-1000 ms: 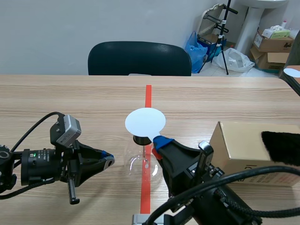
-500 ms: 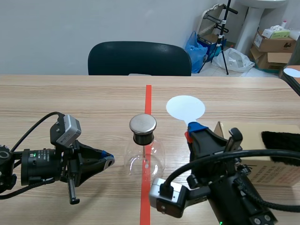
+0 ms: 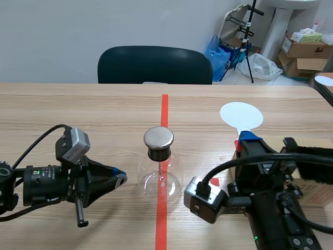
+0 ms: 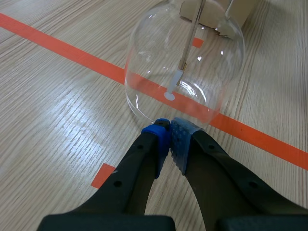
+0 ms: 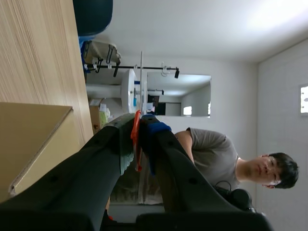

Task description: Do the electroscope experiment

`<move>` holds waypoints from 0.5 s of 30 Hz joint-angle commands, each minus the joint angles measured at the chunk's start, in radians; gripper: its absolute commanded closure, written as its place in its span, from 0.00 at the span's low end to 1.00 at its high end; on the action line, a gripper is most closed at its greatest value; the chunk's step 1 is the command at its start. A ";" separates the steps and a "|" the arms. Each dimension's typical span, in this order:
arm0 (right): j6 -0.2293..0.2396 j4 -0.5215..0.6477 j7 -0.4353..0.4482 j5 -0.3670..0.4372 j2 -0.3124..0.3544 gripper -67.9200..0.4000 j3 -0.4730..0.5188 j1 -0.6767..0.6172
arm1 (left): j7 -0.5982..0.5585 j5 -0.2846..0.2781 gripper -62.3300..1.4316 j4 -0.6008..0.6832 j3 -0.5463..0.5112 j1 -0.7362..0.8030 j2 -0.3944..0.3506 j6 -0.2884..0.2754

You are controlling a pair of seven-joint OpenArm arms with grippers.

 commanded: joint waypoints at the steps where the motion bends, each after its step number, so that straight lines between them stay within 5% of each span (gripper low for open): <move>1: -0.007 0.003 -0.014 -0.008 0.005 0.98 0.008 0.012 | -0.019 -0.014 0.92 0.017 -0.003 -0.003 0.005 -0.002; 9: -0.007 0.003 -0.025 -0.008 0.005 0.98 0.008 0.012 | -0.022 -0.014 0.92 0.017 -0.003 -0.003 0.005 -0.002; 15: -0.007 0.003 0.057 -0.008 0.005 0.98 0.008 0.012 | -0.023 -0.014 0.92 0.017 -0.003 -0.003 0.005 -0.002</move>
